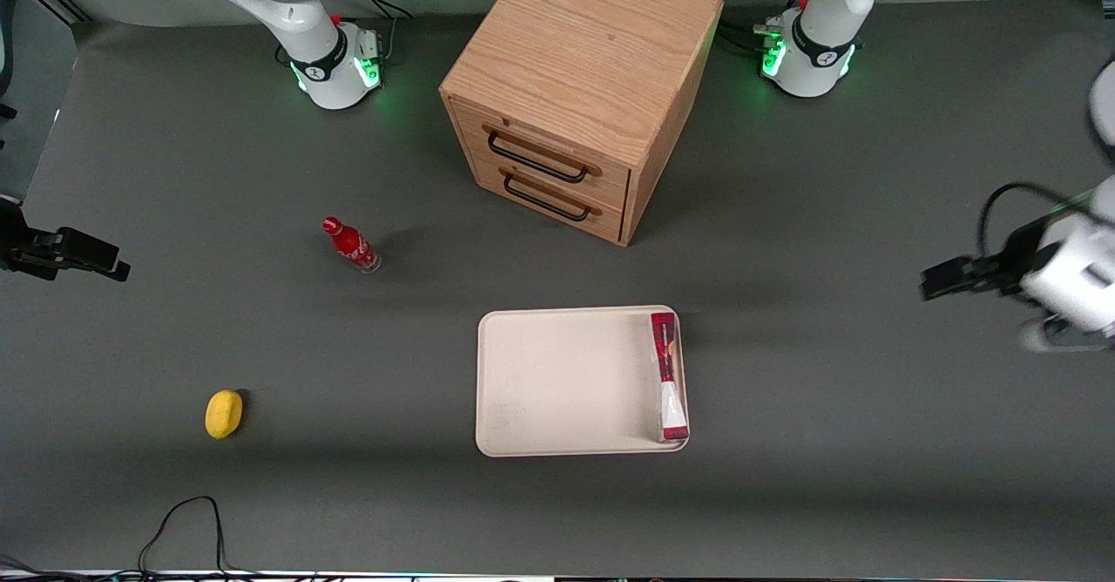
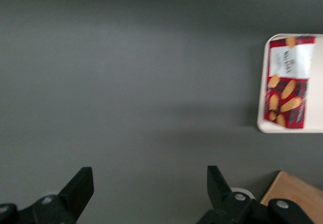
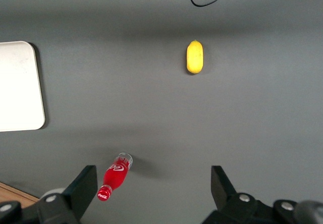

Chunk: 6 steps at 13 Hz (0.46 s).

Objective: Place red cookie box on tray

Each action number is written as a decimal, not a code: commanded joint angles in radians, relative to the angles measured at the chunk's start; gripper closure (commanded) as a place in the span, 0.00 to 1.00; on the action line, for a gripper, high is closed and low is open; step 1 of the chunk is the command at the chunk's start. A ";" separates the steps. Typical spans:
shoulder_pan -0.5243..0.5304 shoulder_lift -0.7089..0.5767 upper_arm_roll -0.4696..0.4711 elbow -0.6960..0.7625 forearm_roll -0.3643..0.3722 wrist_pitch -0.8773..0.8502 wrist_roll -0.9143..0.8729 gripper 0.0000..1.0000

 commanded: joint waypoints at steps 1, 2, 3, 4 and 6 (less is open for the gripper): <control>0.060 -0.205 -0.011 -0.250 -0.014 0.060 0.079 0.00; 0.074 -0.233 -0.011 -0.267 -0.013 0.052 0.090 0.00; 0.077 -0.254 -0.011 -0.278 -0.009 0.048 0.090 0.00; 0.077 -0.265 -0.011 -0.281 0.007 0.045 0.090 0.00; 0.074 -0.277 -0.013 -0.284 0.029 0.037 0.099 0.00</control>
